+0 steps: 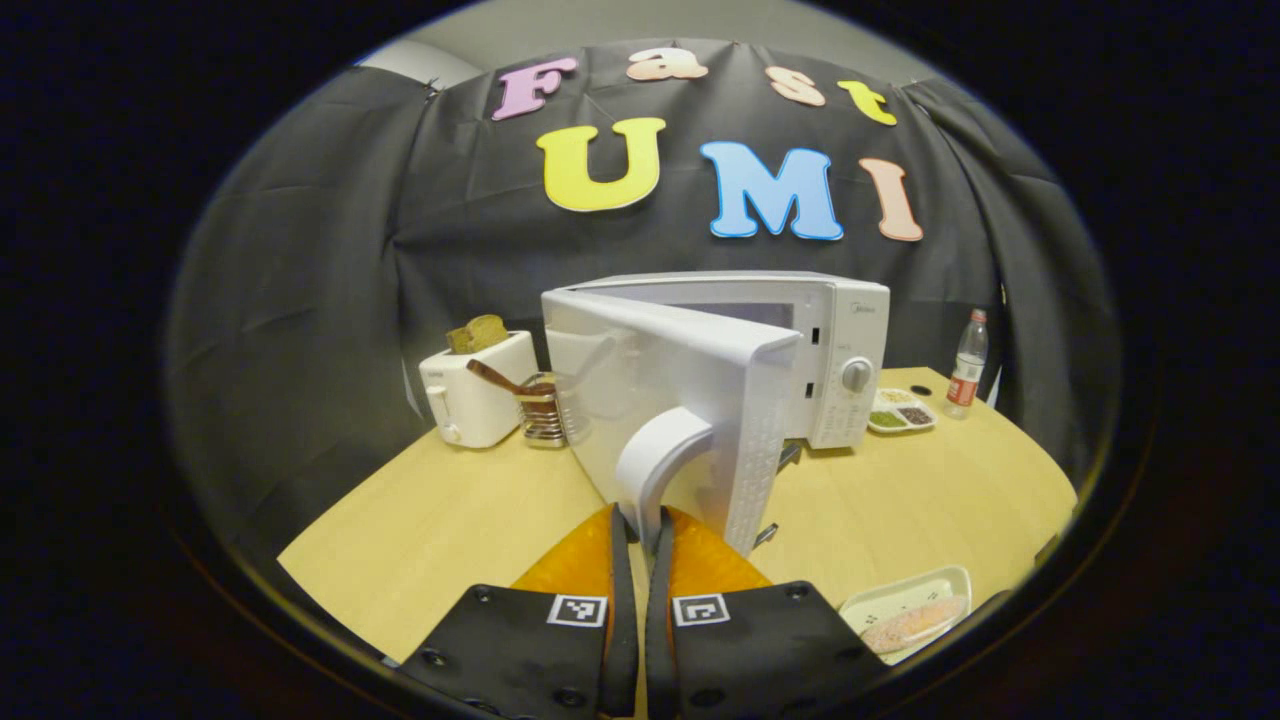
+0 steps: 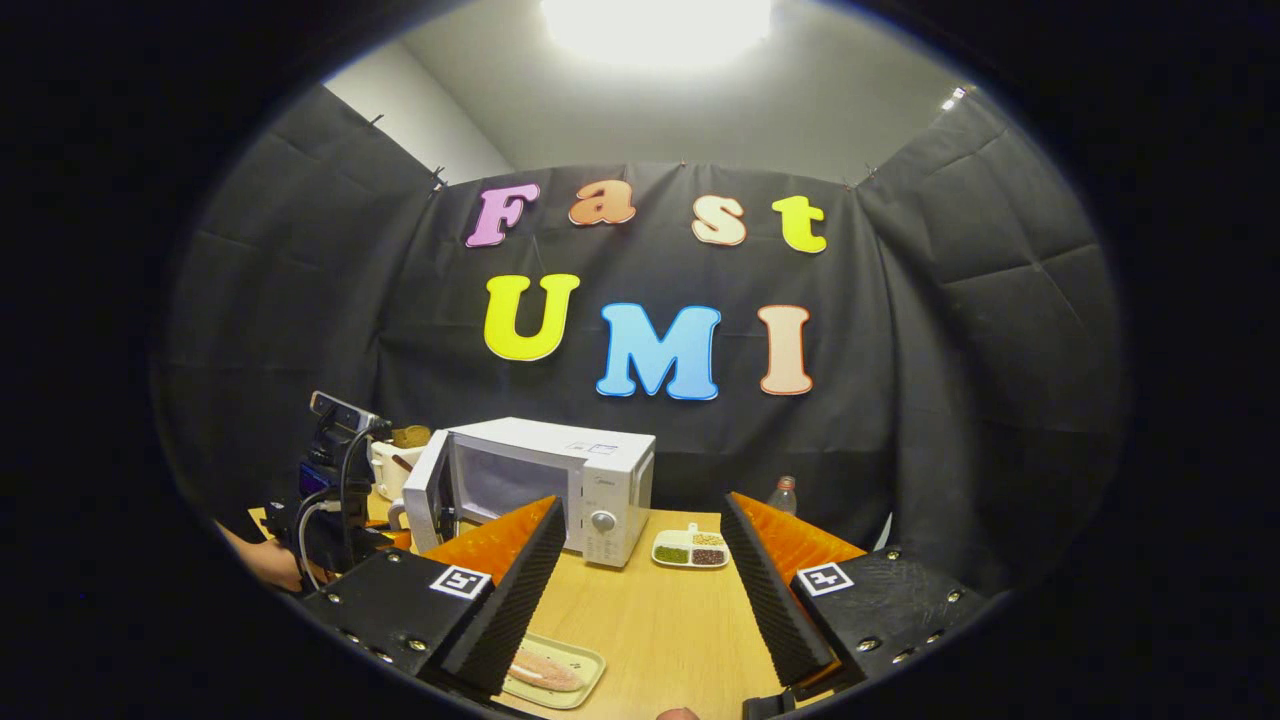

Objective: Open the microwave oven with the left hand, put the food in, and close the microwave oven.

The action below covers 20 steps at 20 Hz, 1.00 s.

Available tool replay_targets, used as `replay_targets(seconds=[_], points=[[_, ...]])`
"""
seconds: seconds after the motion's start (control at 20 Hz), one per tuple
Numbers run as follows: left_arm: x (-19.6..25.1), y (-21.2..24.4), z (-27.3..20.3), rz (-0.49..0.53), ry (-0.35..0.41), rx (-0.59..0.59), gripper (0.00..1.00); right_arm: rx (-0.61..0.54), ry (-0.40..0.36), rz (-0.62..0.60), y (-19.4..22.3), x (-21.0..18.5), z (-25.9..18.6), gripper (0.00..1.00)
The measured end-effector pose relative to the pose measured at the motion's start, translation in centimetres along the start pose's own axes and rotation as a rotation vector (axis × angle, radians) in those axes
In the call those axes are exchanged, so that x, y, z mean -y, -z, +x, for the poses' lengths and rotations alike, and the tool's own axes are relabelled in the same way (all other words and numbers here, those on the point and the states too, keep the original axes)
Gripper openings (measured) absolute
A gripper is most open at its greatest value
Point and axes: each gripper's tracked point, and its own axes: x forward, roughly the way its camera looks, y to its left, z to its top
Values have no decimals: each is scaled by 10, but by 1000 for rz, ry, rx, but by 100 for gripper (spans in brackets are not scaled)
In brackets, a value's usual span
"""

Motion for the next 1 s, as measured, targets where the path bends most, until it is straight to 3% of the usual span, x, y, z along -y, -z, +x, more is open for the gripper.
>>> replay_targets(seconds=[0.65, 1.0], points=[[-110, 14, -15, -8, 57, 13, 10, -43, -26, 10, 5, -103, 16, 95], [-142, 17, -14, -5, 133, 37, 10, -140, 36, 67, 30, -119, 28, 95]])
